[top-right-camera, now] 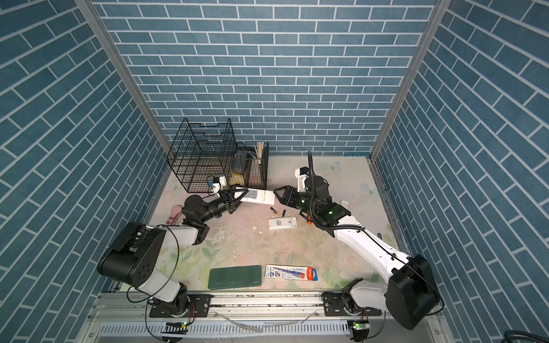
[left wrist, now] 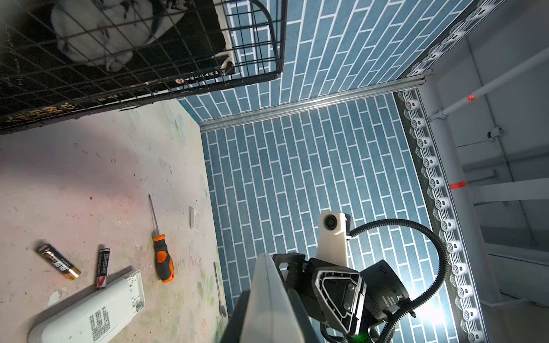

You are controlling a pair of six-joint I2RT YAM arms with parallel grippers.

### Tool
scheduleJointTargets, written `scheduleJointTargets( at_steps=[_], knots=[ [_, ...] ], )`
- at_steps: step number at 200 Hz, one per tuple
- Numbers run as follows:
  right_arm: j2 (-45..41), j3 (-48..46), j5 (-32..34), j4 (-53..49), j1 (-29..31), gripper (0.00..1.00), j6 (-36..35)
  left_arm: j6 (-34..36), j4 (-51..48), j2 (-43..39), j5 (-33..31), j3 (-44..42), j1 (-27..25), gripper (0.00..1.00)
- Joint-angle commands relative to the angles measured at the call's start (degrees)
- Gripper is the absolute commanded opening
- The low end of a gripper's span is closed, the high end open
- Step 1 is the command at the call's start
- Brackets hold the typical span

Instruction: Unload the batteries from the remote control

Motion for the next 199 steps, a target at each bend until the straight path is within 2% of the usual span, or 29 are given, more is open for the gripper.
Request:
scheduleJointTargets(
  at_steps=[1, 74, 199],
  knots=[
    [1.37, -0.66, -3.26, 3.57, 0.02, 0.55, 2.72, -0.05, 4.92, 0.61, -0.61, -0.49, -0.43, 0.00],
    [4.82, 0.26, -4.50, 5.77, 0.66, 0.55, 4.17, -0.58, 5.92, 1.78, -0.87, -0.09, -1.26, 0.00],
    [8.13, 0.35, -5.21, 7.87, 2.18, 0.47, 5.56, -0.67, 6.01, 1.61, -1.06, 0.41, -1.40, 0.00]
  ],
)
